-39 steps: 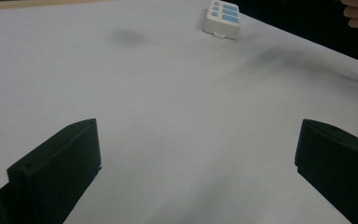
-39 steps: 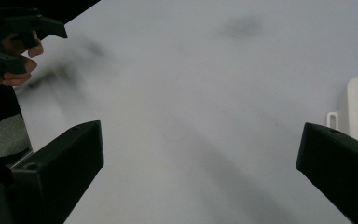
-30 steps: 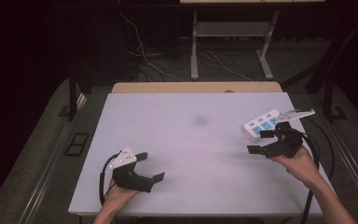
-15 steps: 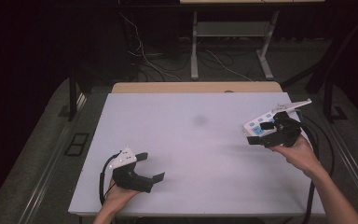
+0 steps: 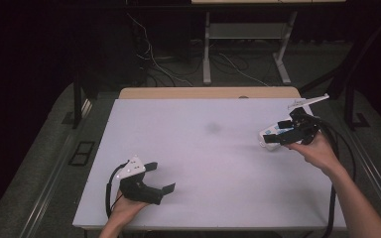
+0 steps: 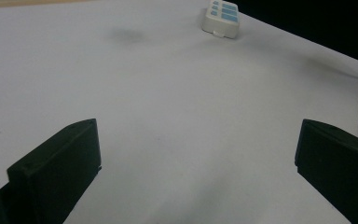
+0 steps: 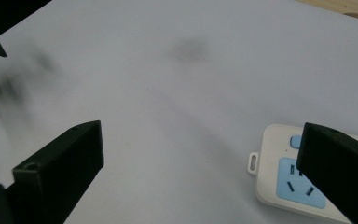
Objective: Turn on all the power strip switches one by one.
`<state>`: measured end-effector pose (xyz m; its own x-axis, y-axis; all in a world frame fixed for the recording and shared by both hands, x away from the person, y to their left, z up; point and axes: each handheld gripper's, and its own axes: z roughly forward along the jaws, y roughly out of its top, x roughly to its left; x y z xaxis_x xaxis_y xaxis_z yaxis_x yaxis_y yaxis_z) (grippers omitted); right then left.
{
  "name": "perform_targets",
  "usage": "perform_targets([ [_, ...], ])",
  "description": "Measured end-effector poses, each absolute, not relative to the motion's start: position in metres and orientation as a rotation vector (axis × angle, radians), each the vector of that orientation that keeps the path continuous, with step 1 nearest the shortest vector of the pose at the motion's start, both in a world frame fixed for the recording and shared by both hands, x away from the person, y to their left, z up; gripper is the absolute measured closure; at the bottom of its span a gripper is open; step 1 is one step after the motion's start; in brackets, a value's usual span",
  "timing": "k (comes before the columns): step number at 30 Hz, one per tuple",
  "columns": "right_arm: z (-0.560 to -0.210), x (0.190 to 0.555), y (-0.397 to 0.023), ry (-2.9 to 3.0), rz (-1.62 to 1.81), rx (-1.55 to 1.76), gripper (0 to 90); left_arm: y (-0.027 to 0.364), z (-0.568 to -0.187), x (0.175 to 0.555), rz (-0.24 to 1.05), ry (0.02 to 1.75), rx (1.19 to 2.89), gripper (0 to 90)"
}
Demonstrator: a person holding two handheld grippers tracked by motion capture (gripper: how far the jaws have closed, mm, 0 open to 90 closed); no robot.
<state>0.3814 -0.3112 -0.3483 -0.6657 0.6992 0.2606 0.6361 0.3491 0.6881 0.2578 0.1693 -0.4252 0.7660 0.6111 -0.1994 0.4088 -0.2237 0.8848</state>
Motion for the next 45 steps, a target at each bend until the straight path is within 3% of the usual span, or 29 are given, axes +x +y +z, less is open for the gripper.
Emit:
perform_targets([
  [22, -0.369, 0.416, -0.32, 2.496, 1.138, 1.316, 0.3, 0.169, -0.426, 0.258, 0.227, 0.781, 1.86, 0.0],
  [23, -0.37, 0.417, -0.32, 2.489, 1.123, 1.323, 2.3, 0.169, -0.426, 0.258, 0.227, 0.782, 1.861, 0.0],
  [25, -0.372, 0.419, -0.322, 2.459, 1.085, 1.337, 15.2, 0.169, -0.426, 0.258, 0.228, 0.779, 1.865, 0.0],
  [31, -0.377, 0.424, -0.327, 2.43, 1.053, 1.407, 25.2, 0.17, -0.425, 0.258, 0.23, 0.781, 1.859, 0.0],
  [32, -0.379, 0.426, -0.33, 2.434, 1.05, 1.424, 34.3, 0.17, -0.425, 0.258, 0.23, 0.782, 1.857, 0.0],
  [36, -0.38, 0.428, -0.334, 2.428, 1.041, 1.434, 42.5, 0.17, -0.426, 0.259, 0.229, 0.783, 1.86, 0.0],
  [37, -0.38, 0.429, -0.336, 2.423, 1.054, 1.44, 51.1, 0.17, -0.426, 0.259, 0.228, 0.782, 1.86, 0.0],
  [41, -0.381, 0.431, -0.339, 2.418, 1.061, 1.46, 58.2, 0.168, -0.426, 0.259, 0.224, 0.776, 1.87, 0.0],
  [45, -0.384, 0.435, -0.344, 2.423, 1.085, 1.494, 75.5, 0.168, -0.426, 0.259, 0.219, 0.772, 1.871, 0.0],
])
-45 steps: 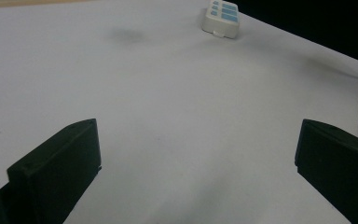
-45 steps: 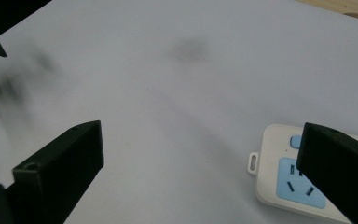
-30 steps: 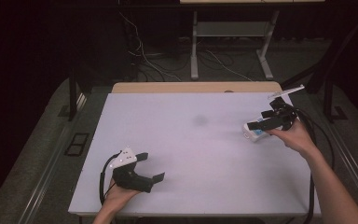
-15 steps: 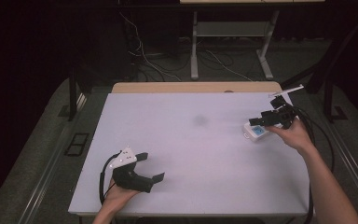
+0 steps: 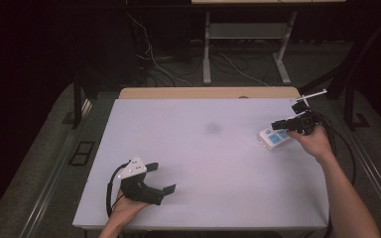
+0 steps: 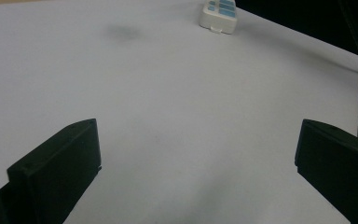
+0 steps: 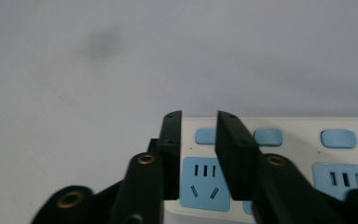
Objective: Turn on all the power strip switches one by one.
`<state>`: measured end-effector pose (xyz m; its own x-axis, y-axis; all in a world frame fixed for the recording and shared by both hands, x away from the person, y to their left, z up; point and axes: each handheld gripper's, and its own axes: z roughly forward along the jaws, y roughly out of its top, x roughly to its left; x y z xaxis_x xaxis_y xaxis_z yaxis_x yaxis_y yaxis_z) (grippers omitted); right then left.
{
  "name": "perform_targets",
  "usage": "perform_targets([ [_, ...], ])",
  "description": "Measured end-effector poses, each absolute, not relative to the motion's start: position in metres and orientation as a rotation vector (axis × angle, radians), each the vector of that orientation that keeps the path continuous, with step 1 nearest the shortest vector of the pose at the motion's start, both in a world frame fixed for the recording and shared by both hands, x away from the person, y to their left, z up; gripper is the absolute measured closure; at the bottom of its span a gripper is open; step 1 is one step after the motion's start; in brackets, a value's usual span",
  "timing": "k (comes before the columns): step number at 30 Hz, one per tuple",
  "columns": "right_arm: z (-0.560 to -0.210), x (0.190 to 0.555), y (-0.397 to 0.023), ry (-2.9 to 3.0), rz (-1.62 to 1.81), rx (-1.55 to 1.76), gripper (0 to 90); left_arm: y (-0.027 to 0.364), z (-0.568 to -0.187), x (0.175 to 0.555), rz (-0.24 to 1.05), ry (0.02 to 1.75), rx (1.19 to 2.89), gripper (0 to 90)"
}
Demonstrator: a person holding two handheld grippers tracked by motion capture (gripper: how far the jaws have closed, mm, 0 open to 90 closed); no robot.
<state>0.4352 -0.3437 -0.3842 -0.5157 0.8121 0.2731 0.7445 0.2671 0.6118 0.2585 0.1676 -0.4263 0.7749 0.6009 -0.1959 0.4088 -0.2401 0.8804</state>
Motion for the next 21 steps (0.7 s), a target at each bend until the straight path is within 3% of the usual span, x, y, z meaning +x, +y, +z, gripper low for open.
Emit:
perform_targets([
  [6, -0.388, 0.44, -0.344, 2.432, 1.097, 1.482, 87.9, 0.168, -0.426, 0.259, 0.219, 0.772, 1.872, 0.0],
  [21, -0.403, 0.451, -0.34, 2.467, 1.062, 1.476, 89.6, 0.17, -0.426, 0.259, 0.22, 0.774, 1.874, 0.0],
])
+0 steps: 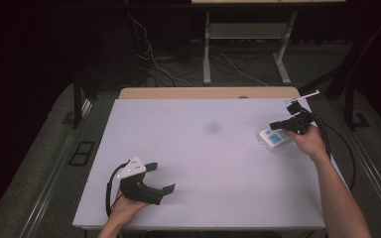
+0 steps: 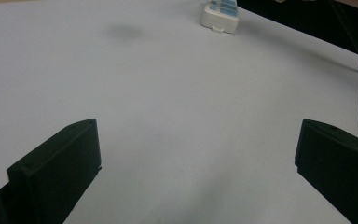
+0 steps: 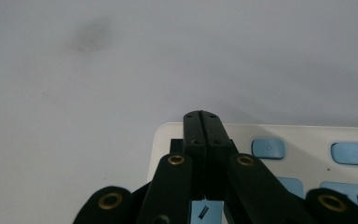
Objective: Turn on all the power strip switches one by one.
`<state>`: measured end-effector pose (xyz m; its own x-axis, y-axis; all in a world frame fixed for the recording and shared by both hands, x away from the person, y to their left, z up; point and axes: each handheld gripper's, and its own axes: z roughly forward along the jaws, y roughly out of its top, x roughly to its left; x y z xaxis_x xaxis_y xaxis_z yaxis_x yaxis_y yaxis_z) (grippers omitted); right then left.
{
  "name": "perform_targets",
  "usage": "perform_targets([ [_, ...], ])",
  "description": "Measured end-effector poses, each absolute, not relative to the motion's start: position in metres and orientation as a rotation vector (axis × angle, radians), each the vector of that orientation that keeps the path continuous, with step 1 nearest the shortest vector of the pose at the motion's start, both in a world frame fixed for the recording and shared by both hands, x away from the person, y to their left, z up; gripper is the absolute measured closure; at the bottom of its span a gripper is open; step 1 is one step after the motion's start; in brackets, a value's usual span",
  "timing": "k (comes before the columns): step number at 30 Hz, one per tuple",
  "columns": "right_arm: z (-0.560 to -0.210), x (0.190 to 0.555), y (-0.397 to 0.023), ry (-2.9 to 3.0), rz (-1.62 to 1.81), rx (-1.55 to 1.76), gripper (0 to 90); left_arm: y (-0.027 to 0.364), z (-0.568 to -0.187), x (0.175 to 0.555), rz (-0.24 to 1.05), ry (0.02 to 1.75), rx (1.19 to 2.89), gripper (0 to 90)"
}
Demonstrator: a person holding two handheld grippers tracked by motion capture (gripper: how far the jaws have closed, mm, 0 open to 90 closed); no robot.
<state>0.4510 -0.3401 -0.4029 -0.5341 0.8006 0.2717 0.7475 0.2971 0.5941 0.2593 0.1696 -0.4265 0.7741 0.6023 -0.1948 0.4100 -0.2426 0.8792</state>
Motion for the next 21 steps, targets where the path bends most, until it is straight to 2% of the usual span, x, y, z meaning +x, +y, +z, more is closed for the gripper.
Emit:
perform_targets([
  [21, -0.415, 0.455, -0.33, 2.498, 1.03, 1.462, 89.6, 0.171, -0.426, 0.259, 0.223, 0.777, 1.87, 0.0],
])
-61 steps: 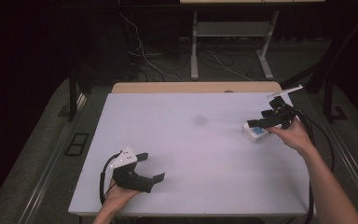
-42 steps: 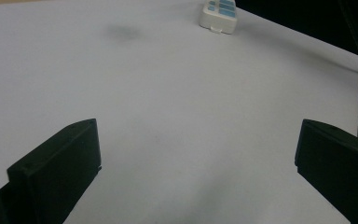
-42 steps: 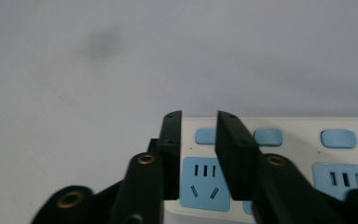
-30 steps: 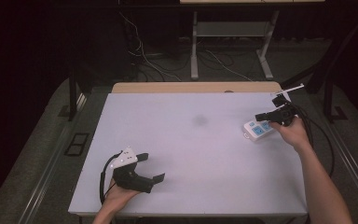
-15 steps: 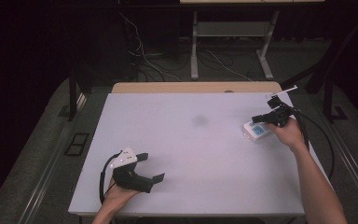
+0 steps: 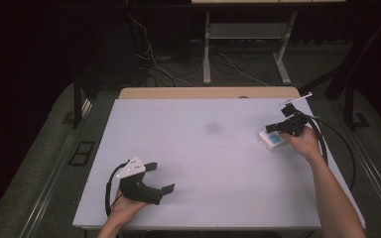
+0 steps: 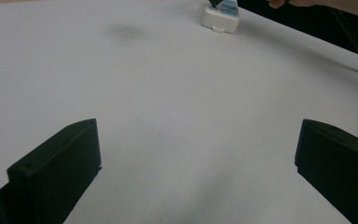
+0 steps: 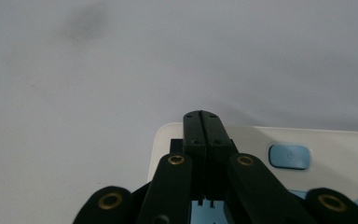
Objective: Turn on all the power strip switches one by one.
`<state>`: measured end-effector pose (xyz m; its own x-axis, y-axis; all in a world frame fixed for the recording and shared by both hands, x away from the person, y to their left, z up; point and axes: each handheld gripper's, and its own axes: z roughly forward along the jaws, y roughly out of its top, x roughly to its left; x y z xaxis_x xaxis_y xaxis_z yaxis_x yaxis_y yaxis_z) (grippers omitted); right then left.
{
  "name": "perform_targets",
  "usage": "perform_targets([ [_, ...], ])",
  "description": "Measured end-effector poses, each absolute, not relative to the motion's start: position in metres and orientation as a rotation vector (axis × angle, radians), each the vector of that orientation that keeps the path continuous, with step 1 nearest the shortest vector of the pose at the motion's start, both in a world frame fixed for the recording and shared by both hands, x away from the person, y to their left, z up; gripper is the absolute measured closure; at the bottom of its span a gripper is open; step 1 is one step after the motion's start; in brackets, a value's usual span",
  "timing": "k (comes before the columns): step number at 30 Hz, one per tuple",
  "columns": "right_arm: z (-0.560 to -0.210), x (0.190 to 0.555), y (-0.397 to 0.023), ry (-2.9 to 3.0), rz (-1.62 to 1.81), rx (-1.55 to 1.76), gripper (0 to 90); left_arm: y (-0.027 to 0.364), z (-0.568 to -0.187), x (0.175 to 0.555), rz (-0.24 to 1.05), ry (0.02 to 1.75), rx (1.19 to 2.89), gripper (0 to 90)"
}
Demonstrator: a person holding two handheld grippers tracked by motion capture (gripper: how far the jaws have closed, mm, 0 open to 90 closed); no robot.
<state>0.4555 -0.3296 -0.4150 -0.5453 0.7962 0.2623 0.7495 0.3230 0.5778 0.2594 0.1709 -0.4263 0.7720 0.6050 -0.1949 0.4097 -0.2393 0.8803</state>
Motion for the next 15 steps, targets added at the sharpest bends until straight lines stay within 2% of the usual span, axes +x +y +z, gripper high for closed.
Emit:
perform_targets([
  [15, -0.4165, 0.4553, -0.3329, 2.494, 1.025, 1.448, 89.9, 0.1704, -0.4267, 0.2594, 0.22, 0.774, 1.88, 0.0],
])
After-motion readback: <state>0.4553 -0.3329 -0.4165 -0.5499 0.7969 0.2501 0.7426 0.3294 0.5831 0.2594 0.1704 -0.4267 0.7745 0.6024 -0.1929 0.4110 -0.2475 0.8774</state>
